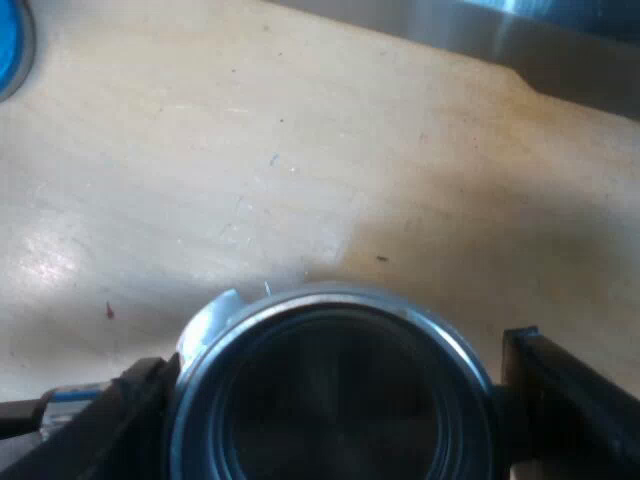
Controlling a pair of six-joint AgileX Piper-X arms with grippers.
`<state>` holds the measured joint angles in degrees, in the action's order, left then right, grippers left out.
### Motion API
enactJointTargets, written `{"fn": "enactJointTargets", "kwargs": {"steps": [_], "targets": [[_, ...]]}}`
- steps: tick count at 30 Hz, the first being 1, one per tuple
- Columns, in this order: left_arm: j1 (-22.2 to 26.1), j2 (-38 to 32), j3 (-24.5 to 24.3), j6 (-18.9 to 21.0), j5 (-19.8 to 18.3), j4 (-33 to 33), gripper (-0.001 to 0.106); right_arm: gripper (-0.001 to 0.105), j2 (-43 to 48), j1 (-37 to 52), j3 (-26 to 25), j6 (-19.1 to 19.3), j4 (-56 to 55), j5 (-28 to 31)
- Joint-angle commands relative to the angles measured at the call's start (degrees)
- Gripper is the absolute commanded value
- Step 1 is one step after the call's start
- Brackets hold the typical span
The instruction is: Put the handle in the coffee machine
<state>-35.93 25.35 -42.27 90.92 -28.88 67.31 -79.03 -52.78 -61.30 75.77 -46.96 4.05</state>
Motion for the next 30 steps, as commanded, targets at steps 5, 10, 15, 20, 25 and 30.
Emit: {"fn": "enactJointTargets", "kwargs": {"steps": [5,10,15,20,25,30], "targets": [[-7.2,0.0,2.9,-5.5,6.5,-4.7,0.064,0.000,5.0,-0.6,-0.2,-1.1,-3.5,-0.5],[-7.2,0.1,8.4,-5.5,6.5,-8.3,0.064,0.000,6.1,-1.2,-0.2,-2.0,-3.5,-0.4],[-7.2,0.1,11.4,-5.4,6.5,-10.6,0.064,0.000,6.1,-1.6,-0.2,-3.0,-3.5,-0.5],[-7.2,0.1,14.6,-5.4,10.6,-16.2,0.064,0.000,6.1,-1.7,-0.2,-3.2,-3.5,-0.9],[-7.2,0.1,16.8,-5.4,10.7,-18.7,0.064,0.000,6.1,-1.7,-0.2,-3.2,-3.5,-1.8],[-7.2,0.1,17.0,-5.4,11.3,-20.9,0.064,0.000,6.1,-1.7,-0.2,-3.2,-3.5,-1.8]]}}
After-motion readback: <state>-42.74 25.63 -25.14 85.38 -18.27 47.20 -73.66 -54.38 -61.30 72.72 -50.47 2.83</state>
